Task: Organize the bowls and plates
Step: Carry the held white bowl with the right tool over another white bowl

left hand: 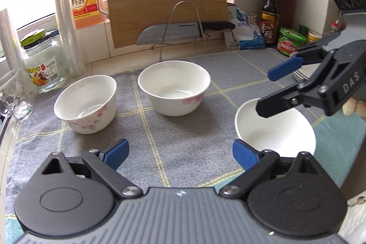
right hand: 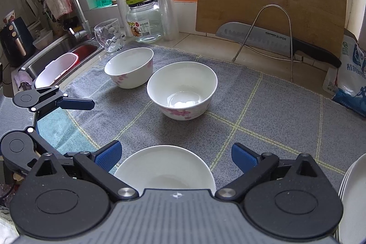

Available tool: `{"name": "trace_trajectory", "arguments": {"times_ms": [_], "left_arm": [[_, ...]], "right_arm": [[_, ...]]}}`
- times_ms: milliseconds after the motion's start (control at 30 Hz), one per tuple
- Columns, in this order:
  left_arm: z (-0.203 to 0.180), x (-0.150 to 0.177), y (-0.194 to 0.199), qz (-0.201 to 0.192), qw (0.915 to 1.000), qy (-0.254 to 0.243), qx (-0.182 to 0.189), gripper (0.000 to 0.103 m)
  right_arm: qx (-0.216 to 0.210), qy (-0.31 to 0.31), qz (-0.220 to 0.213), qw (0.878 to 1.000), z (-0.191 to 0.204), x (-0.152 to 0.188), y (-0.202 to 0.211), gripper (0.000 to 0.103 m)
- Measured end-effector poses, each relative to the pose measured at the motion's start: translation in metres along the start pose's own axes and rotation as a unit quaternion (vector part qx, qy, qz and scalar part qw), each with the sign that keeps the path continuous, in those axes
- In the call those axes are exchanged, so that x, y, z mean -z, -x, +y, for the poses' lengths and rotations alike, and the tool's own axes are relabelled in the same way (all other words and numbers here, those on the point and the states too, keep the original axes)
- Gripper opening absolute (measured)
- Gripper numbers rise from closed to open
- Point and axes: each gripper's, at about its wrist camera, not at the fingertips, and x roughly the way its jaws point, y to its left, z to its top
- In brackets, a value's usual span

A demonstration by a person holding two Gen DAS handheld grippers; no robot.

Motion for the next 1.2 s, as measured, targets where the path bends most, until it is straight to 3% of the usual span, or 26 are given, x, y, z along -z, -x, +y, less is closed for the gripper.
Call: {"name": "trace_trajectory", "arguments": {"times_ms": [333, 1200], "left_arm": [[0.017, -0.012, -0.033, -0.001, 0.9993, 0.017, -0.034, 0.097], [0.010, -0.035, -0.085, -0.018, 0.9998, -0.010, 0.006, 0.094]], "right_arm": [[0.023, 0.020, -0.001, 1.000, -0.002, -0.021, -0.016, 0.103], [0.000, 0.073, 0.035, 0.997, -0.017, -0.080, -0.089, 0.102]]}}
